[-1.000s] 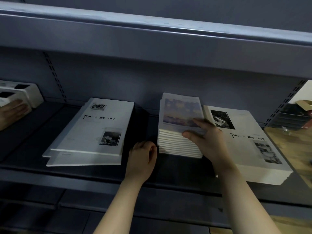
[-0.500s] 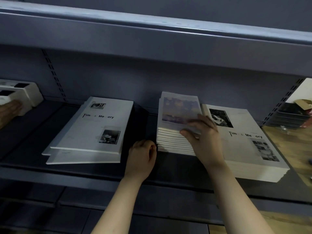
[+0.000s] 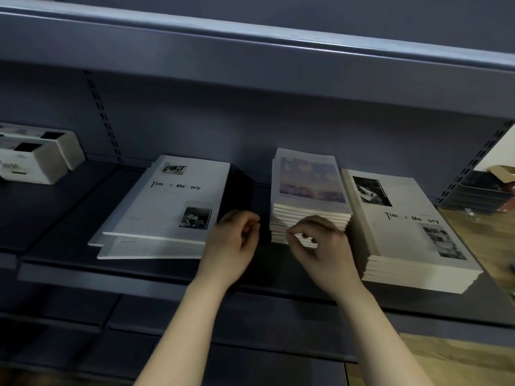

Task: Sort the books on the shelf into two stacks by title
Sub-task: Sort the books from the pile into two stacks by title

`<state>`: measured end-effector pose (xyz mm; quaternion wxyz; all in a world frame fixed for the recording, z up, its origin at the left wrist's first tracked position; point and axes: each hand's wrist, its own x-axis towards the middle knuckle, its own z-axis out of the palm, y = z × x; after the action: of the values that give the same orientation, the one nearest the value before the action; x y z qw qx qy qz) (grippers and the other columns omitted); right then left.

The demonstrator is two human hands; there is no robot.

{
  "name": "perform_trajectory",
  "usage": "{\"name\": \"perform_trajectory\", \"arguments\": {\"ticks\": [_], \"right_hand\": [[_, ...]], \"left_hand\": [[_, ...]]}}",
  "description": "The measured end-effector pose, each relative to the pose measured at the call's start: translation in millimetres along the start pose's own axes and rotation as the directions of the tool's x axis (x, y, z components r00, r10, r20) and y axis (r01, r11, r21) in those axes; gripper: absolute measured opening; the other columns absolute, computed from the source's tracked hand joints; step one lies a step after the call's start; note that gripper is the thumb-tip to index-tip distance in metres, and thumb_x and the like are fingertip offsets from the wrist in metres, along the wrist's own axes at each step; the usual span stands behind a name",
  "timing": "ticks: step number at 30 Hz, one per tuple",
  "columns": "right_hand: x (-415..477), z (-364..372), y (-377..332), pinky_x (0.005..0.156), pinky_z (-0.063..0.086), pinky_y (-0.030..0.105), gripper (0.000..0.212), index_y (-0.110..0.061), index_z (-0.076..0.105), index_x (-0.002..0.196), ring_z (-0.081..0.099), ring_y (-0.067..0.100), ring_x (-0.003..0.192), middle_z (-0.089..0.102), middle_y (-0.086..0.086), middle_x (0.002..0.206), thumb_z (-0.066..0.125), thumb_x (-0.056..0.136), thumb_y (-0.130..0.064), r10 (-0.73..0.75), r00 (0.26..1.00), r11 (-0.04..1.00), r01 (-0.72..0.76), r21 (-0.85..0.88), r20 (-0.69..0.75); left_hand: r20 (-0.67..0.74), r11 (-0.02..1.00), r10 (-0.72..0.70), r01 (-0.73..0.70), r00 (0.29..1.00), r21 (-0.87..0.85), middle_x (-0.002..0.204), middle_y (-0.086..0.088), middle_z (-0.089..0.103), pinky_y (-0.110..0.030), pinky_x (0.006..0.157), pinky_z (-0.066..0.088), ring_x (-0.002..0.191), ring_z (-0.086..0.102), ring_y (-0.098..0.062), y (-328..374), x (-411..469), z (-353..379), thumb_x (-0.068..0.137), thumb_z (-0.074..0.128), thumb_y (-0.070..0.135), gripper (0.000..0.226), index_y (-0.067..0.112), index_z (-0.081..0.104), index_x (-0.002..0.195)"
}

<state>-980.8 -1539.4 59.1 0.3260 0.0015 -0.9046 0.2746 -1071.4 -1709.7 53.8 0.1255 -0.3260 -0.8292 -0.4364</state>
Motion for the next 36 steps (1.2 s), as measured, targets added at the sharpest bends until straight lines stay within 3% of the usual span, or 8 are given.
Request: {"name": "perform_trajectory", "arguments": {"ticks": [4,11,14,19,24,29,32,36], "right_hand": [[-6.9,16.7,1.7,0.071,0.052,0.029,0.01,-0.023,0.069,0.085,0.059,0.003,0.082,0.06,-0.012,0.086,0.06,0.082,-0.028,0.053,0.99,0.998,-0.057,0.028,0.129],[-16.5,45.3,7.0,0.078,0.047,0.021,0.007,-0.025,0.071,0.088,0.055,0.004,0.09,0.061,-0.011,0.089,0.068,0.083,-0.023,0.138,0.97,0.99,-0.128,-0.061,0.2],[-16.4,53.4,5.3,0.076,0.043,0.017,0.007,-0.024,0.072,0.086,0.054,0.005,0.089,0.06,-0.01,0.087,0.07,0.081,-0.02,0.152,0.971,0.987,-0.138,-0.087,0.184],[-14.1,66.2,2.9,0.072,0.044,0.021,0.007,-0.024,0.072,0.083,0.053,0.011,0.09,0.059,-0.01,0.084,0.072,0.078,-0.019,0.155,0.975,0.98,-0.131,-0.15,0.157],[-16.5,68.6,4.4,0.073,0.043,0.02,0.009,-0.024,0.071,0.082,0.053,0.012,0.09,0.059,-0.008,0.085,0.074,0.077,-0.017,0.144,0.981,0.978,-0.121,-0.17,0.128],[-17.2,68.6,4.3,0.072,0.045,0.022,0.009,-0.023,0.071,0.082,0.053,0.012,0.09,0.059,-0.009,0.085,0.074,0.077,-0.017,0.143,0.982,0.977,-0.121,-0.174,0.124],[-17.4,67.8,3.3,0.07,0.044,0.021,0.009,-0.022,0.071,0.082,0.053,0.012,0.09,0.059,-0.008,0.085,0.075,0.076,-0.016,0.142,0.983,0.976,-0.12,-0.181,0.115],[-17.4,68.0,3.6,0.071,0.044,0.021,0.009,-0.022,0.071,0.082,0.053,0.012,0.09,0.06,-0.007,0.085,0.075,0.076,-0.015,0.124,0.986,0.978,-0.103,-0.18,0.111]], "left_hand": [[-0.057,0.998,-0.012,0.016,0.998,0.064,0.095,0.003,0.063,-0.021,0.072,0.046,0.079,0.057,-0.006,-13.7,10.2,-28.0,0.089,0.057,0.014,0.017,0.015,0.065,0.104],[-0.116,0.953,-0.135,0.161,0.984,0.258,0.087,-0.004,0.063,-0.032,0.071,0.046,0.081,0.059,-0.022,-61.0,13.0,-65.6,0.085,0.059,0.013,0.011,0.013,0.064,0.095],[-0.151,0.871,-0.216,0.26,0.965,0.417,0.09,-0.011,0.061,-0.04,0.075,0.043,0.09,0.056,-0.034,-76.8,12.8,-79.6,0.085,0.06,0.016,0.012,0.009,0.065,0.093],[-0.222,0.695,-0.417,0.466,0.881,0.548,0.118,-0.015,0.054,-0.046,0.089,0.036,0.109,0.045,-0.038,-91.5,15.3,-99.8,0.088,0.055,0.031,0.031,0.009,0.066,0.107],[-0.235,0.665,-0.553,0.593,0.8,0.453,0.13,-0.018,0.043,-0.049,0.09,0.039,0.116,0.04,-0.042,-98.4,18.0,-110.7,0.083,0.057,0.056,0.062,0.009,0.057,0.124],[-0.222,0.605,-0.634,0.654,0.741,0.455,0.112,-0.017,0.061,-0.042,0.076,0.046,0.111,0.051,-0.04,-99.3,27.4,-122.1,0.065,0.065,0.071,0.078,0.01,0.062,0.114],[-0.223,0.619,-0.657,0.684,0.72,0.386,0.104,-0.017,0.064,-0.038,0.067,0.044,0.1,0.059,-0.038,-96.3,31.7,-127.4,0.065,0.07,0.066,0.074,0.007,0.06,0.108],[-0.315,0.727,-0.555,0.633,0.77,0.265,0.102,-0.026,0.063,-0.038,0.066,0.035,0.096,0.058,-0.044,-95.4,25.6,-124.4,0.096,0.048,0.036,0.036,0.005,0.049,0.114]]}}
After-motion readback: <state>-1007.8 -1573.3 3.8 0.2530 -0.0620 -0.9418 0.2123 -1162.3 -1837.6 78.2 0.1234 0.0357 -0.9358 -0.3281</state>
